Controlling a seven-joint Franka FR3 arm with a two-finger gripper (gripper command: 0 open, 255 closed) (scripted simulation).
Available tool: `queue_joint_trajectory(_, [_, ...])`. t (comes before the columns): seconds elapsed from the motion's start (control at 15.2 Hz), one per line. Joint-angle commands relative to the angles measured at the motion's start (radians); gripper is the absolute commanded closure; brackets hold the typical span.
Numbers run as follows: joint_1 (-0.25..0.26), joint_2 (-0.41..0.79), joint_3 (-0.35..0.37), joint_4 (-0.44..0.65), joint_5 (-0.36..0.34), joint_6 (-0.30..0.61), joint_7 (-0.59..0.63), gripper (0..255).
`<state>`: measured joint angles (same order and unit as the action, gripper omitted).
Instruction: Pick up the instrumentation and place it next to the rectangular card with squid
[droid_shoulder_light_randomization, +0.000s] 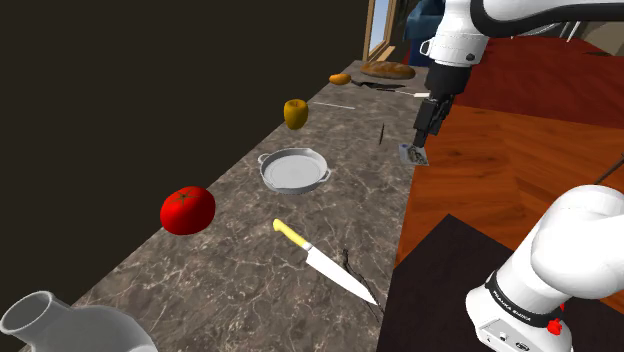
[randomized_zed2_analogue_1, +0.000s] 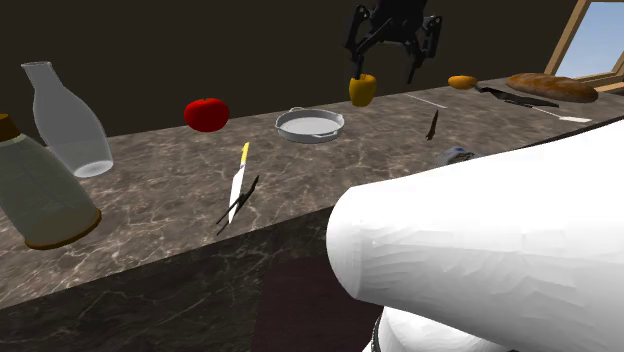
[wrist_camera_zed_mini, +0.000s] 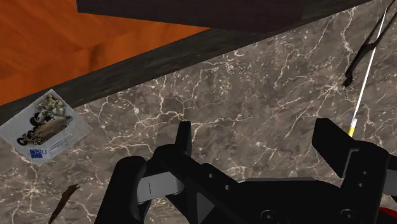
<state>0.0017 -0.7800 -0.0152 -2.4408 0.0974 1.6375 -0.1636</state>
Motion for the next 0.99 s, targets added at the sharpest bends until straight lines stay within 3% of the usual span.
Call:
queue_joint_trajectory(0.0, [0.0, 0.0, 0.0, 0.0, 0.0, 0.0, 0.0, 0])
queue_joint_trajectory(0.46, [0.06, 0.029, 0.15, -0.116, 0.089, 0.207, 0.133, 0])
queue_joint_trajectory(0.92, [0.111, 0.151, 0.314, -0.16, 0.155, 0.436, 0.27, 0])
